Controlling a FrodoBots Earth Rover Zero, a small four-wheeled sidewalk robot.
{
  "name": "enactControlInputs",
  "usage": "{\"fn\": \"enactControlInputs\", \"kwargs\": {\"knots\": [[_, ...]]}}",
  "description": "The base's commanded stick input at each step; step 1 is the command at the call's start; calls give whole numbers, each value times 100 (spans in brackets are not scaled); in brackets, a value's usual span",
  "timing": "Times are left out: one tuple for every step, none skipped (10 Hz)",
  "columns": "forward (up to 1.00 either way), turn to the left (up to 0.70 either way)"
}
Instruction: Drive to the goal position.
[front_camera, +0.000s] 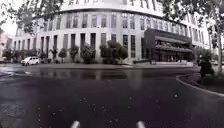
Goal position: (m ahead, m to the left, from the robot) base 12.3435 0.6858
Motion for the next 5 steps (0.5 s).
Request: {"fn": "enactControlInputs", "kwargs": {"knots": [[70, 7], [70, 13], [70, 14], [70, 14], [70, 14]]}}
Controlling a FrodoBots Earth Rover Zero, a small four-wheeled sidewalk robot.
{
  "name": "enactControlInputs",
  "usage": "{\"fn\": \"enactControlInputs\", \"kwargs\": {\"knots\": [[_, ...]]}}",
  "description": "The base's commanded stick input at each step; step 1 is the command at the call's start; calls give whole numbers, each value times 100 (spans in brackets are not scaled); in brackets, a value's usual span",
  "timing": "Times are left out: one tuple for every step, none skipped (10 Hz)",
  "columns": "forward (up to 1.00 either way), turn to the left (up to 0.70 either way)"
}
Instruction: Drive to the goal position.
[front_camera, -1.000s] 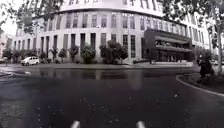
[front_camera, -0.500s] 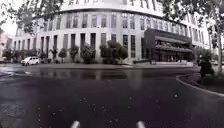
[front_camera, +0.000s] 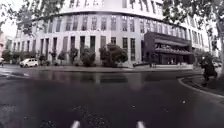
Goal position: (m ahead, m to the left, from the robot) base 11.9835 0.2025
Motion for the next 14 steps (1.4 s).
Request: {"fn": "enactControlInputs", "kwargs": {"knots": [[70, 14], [70, 14], [70, 14], [70, 14], [70, 14], [70, 14], [70, 14], [70, 14], [70, 14], [70, 14], [70, 14], [70, 14], [70, 14], [70, 14]]}}
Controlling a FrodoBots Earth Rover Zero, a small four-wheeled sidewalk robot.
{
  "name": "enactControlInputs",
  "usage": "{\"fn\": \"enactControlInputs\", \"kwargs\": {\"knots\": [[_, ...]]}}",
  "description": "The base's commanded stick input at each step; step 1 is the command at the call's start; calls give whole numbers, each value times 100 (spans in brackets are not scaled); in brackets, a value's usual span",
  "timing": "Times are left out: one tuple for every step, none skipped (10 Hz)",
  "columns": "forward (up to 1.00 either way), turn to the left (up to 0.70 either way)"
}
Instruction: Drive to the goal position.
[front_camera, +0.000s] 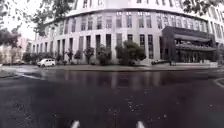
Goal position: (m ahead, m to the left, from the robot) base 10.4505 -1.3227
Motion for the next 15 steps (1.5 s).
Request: {"fn": "enactControlInputs", "kwargs": {"knots": [[70, 14], [70, 14], [70, 14], [70, 14], [70, 14], [70, 14], [70, 14], [70, 14], [70, 14], [70, 14], [70, 14], [70, 14], [70, 14], [70, 14], [70, 14]]}}
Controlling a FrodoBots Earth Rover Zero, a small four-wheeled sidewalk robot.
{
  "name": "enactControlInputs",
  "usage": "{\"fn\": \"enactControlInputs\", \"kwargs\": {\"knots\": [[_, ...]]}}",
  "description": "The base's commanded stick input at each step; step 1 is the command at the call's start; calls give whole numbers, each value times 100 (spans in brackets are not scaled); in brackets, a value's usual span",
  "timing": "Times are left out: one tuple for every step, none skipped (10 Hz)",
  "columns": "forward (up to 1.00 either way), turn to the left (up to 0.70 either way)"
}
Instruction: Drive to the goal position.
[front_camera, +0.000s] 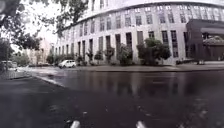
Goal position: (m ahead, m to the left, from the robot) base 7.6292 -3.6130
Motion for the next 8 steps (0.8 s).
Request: {"fn": "enactControlInputs", "kwargs": {"knots": [[70, 14], [70, 14], [70, 14], [70, 14], [70, 14], [70, 14], [70, 14], [70, 14]]}}
